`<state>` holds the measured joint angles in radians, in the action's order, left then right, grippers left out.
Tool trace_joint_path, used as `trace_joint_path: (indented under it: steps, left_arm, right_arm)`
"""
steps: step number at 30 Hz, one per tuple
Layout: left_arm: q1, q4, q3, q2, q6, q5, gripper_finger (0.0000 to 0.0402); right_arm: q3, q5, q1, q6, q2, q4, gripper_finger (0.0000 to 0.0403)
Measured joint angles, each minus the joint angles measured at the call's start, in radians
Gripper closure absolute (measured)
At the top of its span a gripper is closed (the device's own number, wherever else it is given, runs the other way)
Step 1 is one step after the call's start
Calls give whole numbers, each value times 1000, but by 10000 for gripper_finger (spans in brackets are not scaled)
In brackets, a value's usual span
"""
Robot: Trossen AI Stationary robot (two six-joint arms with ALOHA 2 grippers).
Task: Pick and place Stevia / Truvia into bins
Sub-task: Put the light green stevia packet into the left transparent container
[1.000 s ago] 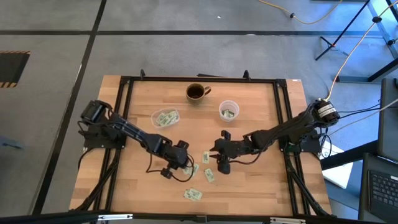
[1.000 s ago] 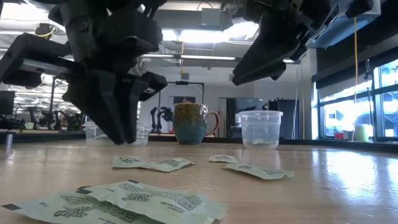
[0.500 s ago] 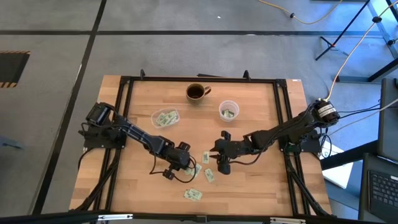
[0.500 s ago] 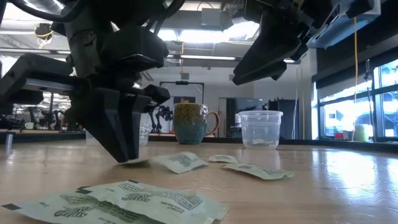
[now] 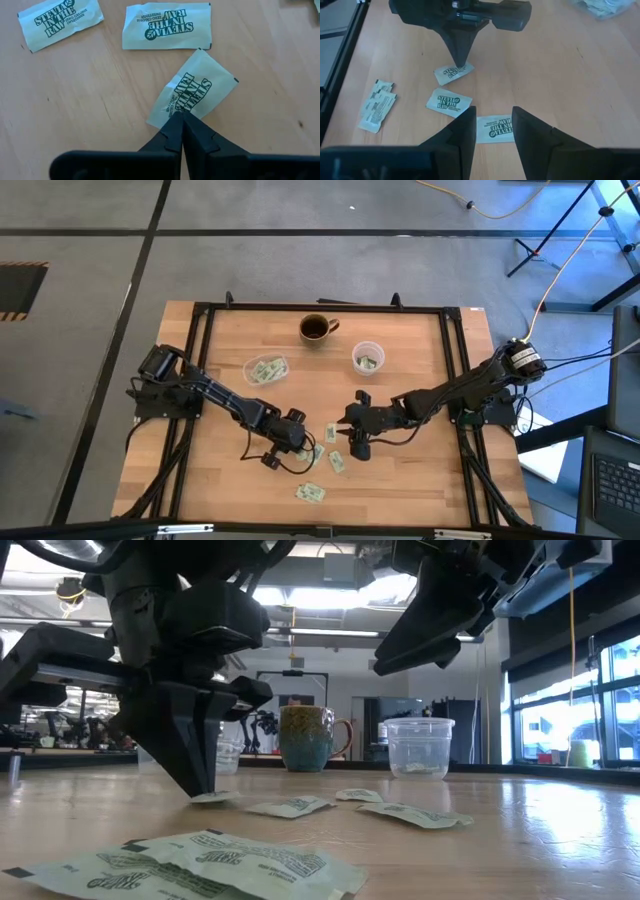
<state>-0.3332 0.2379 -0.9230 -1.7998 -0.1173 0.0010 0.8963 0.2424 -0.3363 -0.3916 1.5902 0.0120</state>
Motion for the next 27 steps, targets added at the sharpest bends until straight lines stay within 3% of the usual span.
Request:
trace_joint_path:
  steps: [16, 21, 27]
  left_arm:
    - [2, 154, 5, 208, -10, -18, 399]
    - [36, 320, 4, 326, 53, -219, 399]
    - [124, 441, 4, 433, 295, -493, 400]
  right_arm:
    - [0, 0, 0, 0, 0, -1, 274]
    - [0, 0, 0, -3, 0, -1, 274]
    - [0, 0, 0, -26, 0, -1, 274]
